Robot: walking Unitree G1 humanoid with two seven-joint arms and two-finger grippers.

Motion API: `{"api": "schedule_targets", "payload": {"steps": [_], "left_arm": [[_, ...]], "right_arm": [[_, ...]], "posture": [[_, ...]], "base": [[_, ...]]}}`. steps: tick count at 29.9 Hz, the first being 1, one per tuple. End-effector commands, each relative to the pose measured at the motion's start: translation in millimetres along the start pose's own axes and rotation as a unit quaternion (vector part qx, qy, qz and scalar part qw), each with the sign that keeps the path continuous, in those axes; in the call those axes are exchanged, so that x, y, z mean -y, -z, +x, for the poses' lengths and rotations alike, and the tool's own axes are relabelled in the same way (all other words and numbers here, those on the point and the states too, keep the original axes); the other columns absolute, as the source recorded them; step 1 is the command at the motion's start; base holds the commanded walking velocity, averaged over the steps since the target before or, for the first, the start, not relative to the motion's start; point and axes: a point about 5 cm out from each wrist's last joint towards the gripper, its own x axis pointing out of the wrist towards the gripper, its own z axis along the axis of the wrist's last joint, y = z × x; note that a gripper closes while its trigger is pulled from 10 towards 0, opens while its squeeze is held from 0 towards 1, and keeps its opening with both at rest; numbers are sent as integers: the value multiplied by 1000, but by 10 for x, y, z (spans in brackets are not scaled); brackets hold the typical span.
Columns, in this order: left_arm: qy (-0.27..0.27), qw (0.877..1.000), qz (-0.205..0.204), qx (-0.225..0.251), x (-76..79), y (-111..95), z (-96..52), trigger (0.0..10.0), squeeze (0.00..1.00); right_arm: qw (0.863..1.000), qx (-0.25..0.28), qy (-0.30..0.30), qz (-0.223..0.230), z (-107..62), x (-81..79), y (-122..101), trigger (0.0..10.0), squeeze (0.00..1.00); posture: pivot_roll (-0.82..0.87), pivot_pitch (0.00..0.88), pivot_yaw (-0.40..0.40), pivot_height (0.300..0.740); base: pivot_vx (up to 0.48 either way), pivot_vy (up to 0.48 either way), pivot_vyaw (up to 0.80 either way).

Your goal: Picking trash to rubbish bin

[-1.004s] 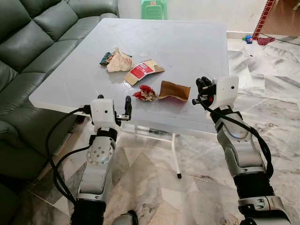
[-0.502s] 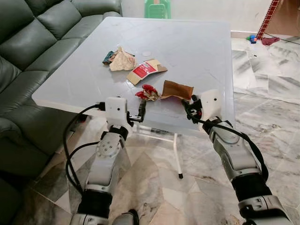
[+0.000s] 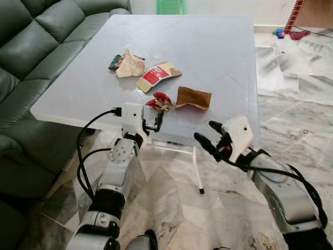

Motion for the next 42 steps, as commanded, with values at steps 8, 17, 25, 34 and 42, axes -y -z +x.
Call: {"api": "schedule_targets", "payload": {"steps": [8,17,25,34,42], "left_arm": [[-15,999,8,47,-18,-123,21,10000,0],[-25,998,5,54,-31,-64,12,10000,0],[-69,991,30,107,-79,-174,-161,10000,0],[-71,992,31,104,-52,-102,-278,10000,0],[-73,992,29,100,-12,-95,-394,10000,0]], "right_arm": [[999,43,-21,-3,8,-51,-221,10000,1000],[998,57,-30,-19,30,-56,-333,10000,1000],[996,82,-31,-36,84,-26,-391,10000,1000],[986,78,-55,-134,285,72,-372,10000,1000],[976,60,-58,-200,555,363,-363,10000,1000]], "posture": [[-149,188,89,740],[-158,171,80,740],[-124,165,70,740],[-91,180,48,740],[-69,210,33,740]], "base": [[0,0,0],[0,0,0],[0,0,0],[0,0,0],[0,0,0]]}}
